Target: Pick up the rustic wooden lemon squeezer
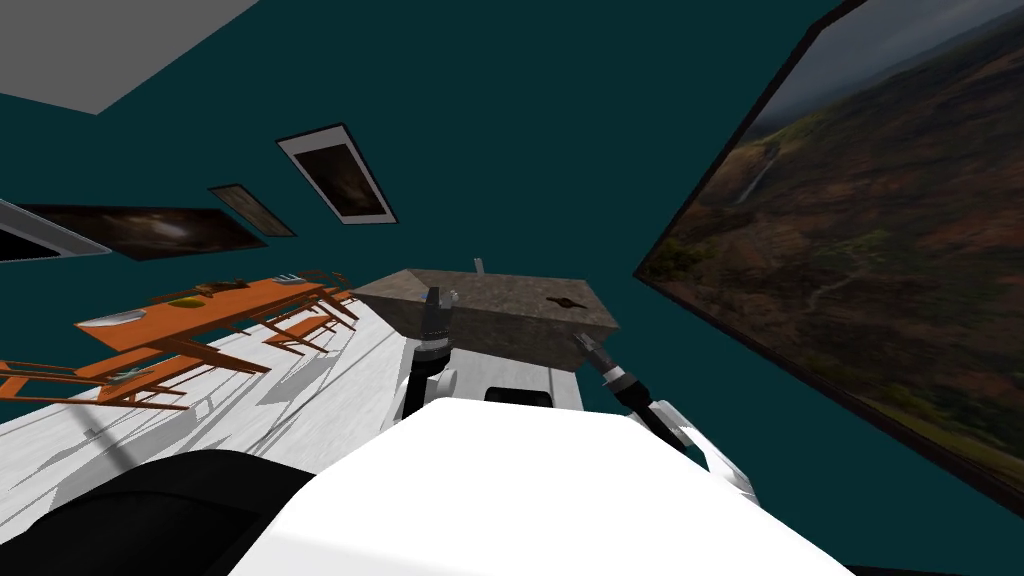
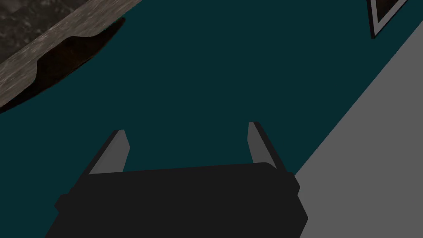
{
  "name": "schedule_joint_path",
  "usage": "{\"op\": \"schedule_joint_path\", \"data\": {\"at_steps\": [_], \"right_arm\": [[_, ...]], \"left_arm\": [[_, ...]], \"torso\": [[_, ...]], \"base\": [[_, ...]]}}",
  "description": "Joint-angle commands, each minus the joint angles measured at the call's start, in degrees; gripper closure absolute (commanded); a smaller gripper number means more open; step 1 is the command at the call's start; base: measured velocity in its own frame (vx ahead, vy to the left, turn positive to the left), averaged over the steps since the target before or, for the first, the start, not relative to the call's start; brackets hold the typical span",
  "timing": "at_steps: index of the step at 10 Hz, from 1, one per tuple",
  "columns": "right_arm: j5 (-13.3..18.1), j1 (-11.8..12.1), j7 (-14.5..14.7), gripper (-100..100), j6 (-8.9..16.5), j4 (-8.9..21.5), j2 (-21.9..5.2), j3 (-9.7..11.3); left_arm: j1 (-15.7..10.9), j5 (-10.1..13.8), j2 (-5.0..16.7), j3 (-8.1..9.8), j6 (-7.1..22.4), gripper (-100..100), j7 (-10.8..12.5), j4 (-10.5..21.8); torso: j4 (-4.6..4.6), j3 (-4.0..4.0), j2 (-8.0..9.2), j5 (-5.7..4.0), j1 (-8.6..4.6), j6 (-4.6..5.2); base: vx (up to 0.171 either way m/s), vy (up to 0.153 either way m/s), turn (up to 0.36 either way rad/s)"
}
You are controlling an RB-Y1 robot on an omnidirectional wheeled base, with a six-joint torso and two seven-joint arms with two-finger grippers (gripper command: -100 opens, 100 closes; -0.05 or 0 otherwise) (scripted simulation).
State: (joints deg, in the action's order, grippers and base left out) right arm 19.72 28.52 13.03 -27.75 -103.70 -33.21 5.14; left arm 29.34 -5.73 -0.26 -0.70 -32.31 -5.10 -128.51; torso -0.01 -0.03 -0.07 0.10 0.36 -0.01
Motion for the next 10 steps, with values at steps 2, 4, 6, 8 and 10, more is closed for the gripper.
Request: {"op": "schedule_joint_path", "data": {"at_steps": [2, 4, 6, 8, 10], "right_arm": [[1.8, -0.4, 1.0, -100, 1.2, 3.6, -3.6, 0.5], [3.5, -0.2, 2.1, -100, 2.1, 6.3, -6.5, 0.9], [5.2, -0.1, 3.2, -100, 3.2, 9.1, -9.4, 1.4], [7.0, 0.1, 4.2, -100, 4.2, 11.9, -12.2, 1.8], [8.7, 0.2, 5.3, -100, 5.2, 14.7, -15.1, 2.3]], "left_arm": [[0.0, 0.0, 0.0, 0.00, 0.0, 0, 0.0, 0.0], [0.0, 0.0, 0.0, 0.00, 0.0, 0, 0.0, 0.0], [0.0, 0.0, 0.0, 0.00, 0.0, 0, 0.0, 0.0], [0.0, 0.0, 0.0, 0.00, 0.0, 0, 0.0, 0.0], [0.0, 0.0, 0.0, 0.00, 0.0, 0, 0.0, 0.0]], "torso": [[0.00, 0.00, 0.00, -0.01, 0.00, -0.01], [-0.01, -0.02, -0.04, -0.01, 0.01, 0.00], [-0.01, -0.04, -0.08, 0.01, 0.07, -0.01], [-0.02, -0.04, -0.07, 0.00, 0.02, -0.01], [-0.02, -0.04, -0.07, 0.01, 0.11, -0.01]], "base": [[0.008, 0.092, 0.036], [0.019, 0.100, 0.038], [0.028, 0.115, 0.043], [0.032, 0.094, 0.053], [0.025, 0.127, 0.050]]}}
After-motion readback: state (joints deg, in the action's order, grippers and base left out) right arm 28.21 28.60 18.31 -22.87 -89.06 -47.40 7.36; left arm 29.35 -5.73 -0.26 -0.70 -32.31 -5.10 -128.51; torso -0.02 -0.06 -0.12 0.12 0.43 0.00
